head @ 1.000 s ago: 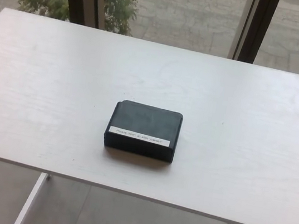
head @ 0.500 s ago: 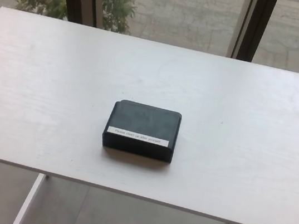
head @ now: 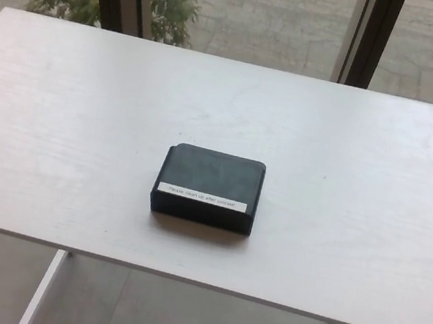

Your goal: The robot uses its right hand to pick up the magnetic container kept in the middle of the desk and turn leftwards and walk towards the whiteboard and extend the right arm to stick the container on it

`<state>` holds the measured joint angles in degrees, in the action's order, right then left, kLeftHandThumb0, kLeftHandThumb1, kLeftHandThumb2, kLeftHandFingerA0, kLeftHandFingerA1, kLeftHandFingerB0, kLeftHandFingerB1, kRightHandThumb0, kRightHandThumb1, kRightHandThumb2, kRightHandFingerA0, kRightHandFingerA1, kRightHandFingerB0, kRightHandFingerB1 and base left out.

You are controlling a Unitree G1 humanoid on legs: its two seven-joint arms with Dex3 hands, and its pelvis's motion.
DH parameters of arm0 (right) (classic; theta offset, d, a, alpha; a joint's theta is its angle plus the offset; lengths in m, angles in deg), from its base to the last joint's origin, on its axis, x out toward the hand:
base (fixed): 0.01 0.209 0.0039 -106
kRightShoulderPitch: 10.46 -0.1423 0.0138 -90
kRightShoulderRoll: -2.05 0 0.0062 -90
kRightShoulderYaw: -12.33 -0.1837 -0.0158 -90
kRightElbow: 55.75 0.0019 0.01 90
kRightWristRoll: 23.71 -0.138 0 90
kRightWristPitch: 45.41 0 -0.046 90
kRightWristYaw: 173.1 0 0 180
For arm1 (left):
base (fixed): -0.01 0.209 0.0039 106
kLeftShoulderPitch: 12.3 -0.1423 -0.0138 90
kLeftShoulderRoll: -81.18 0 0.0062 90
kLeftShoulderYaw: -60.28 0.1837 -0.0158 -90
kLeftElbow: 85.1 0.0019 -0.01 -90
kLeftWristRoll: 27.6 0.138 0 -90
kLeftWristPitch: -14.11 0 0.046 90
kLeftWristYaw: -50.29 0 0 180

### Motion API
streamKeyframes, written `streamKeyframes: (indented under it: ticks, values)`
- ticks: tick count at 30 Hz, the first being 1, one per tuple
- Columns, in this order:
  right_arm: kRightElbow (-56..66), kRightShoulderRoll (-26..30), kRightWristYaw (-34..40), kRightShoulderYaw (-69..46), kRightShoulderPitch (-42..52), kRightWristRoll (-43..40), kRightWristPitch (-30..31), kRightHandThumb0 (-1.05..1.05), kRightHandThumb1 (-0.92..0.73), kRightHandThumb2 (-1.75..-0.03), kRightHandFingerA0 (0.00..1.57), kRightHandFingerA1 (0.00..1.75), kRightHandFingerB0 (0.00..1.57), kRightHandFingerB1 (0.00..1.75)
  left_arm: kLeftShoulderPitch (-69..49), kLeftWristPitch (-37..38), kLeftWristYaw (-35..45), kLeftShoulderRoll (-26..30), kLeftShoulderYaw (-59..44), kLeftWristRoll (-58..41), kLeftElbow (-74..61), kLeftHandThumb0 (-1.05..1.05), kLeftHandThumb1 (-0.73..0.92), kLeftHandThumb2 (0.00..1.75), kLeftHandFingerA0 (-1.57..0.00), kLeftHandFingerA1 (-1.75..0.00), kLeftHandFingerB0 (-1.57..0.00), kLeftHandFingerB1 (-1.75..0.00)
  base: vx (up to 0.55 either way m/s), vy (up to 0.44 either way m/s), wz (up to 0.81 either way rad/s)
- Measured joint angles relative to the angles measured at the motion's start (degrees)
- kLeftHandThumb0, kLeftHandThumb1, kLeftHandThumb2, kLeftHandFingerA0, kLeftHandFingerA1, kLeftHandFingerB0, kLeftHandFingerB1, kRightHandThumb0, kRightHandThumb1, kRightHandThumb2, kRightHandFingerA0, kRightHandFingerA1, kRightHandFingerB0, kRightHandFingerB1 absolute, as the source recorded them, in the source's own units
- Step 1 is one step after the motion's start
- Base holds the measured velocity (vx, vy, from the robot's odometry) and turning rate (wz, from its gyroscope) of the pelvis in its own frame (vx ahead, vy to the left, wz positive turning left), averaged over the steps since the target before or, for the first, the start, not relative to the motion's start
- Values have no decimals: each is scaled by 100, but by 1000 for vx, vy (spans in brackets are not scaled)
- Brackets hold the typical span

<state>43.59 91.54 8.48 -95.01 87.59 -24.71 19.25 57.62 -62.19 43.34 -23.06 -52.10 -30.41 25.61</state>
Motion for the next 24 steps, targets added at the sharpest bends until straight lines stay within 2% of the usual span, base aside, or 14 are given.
streamKeyframes:
  ticks: [2, 3, 5, 6, 9, 10, 11, 12, 15, 16, 17, 19, 20, 24]
  values:
    - [120, 139, -105, 209, -256, 41, 201, -52, -55, -57, 50, 47, 27, 30, -19, 0, 0, -17, 8, 0, 37, 11, 55, 114, -95, -95, -89, -91, 0, 0, 0]
    - [158, 187, -142, 280, -341, 56, 276, -62, -56, -58, 48, 46, 25, 29, -24, 0, 0, -25, 14, 0, 50, 11, 54, 113, -97, -97, -88, -91, 0, 0, 0]
    - [244, 339, -257, 500, -609, 109, 504, -66, -56, -58, 46, 46, 24, 29, -46, 0, 1, -52, 28, 0, 96, 12, 54, 111, -98, -98, -88, -91, 0, 0, 0]
    - [253, 411, -319, 608, -761, 151, 611, -70, -42, -79, 30, 52, 13, 39, -61, 0, 2, -69, 29, -1, 131, 10, 58, 115, -94, -95, -88, -91, 0, 0, 0]
    - [241, 541, -479, 923, -1195, 268, 874, -69, -41, -78, 27, 53, 12, 39, -117, 0, 2, -105, 35, 0, 209, 10, 59, 115, -95, -96, -89, -92, 0, 0, 0]
    - [238, 571, -531, 1015, -1318, 303, 952, -69, -40, -77, 20, 52, 10, 38, -128, 0, 2, -118, 38, 0, 224, 8, 68, 97, -96, -91, -90, -87, 0, 0, 0]
    - [229, 630, -614, 1177, -1527, 353, 1080, -69, -40, -77, 20, 52, 10, 38, -145, 0, 2, -137, 42, 1, 254, 8, 68, 97, -96, -91, -90, -87, 0, 0, 0]
    - [210, 676, -699, 1327, -1722, 407, 1202, -69, -39, -76, 16, 50, 8, 37, -163, 0, 2, -150, 44, 1, 278, 8, 59, 113, -93, -94, -87, -90, 0, 0, 0]
    - [79, 758, -939, 1747, -2273, 563, 1537, -70, -40, -76, 16, 50, 7, 37, -227, 0, 1, -174, 48, 4, 290, 9, 58, 113, -95, -96, -88, -91, 0, 0, 0]
    - [36, 775, -1003, 1856, -2404, 601, 1627, -71, -41, -78, 9, 49, 7, 33, -240, 0, 1, -177, 49, 5, 291, 11, 58, 115, -97, -97, -90, -92, 0, 0, 0]
    - [-13, 791, -1081, 1983, -2563, 650, 1739, -63, -37, -84, 12, 54, 0, 35, -258, 0, 1, -180, 49, 4, 291, 12, 58, 116, -97, -98, -91, -93, 0, 0, 0]
    - [-131, 823, -1236, 2257, -2876, 761, 1952, -65, -38, -83, 12, 53, 1, 36, -294, 1, 3, -186, 49, 1, 310, 12, 58, 116, -97, -98, -91, -93, 0, 0, 0]
    - [-190, 833, -1304, 2374, -3013, 803, 2047, -70, -41, -82, 7, 50, 1, 30, -299, 1, 7, -188, 49, -3, 329, 11, 59, 117, -96, -97, -88, -91, 0, 0, 0]
    - [-401, 860, -1524, 2751, -3450, 959, 2359, -67, -39, -84, 6, 51, 4, 28, -337, 1, 15, -198, 49, -12, 411, 11, 59, 117, -95, -97, -88, -91, 0, 0, 0]
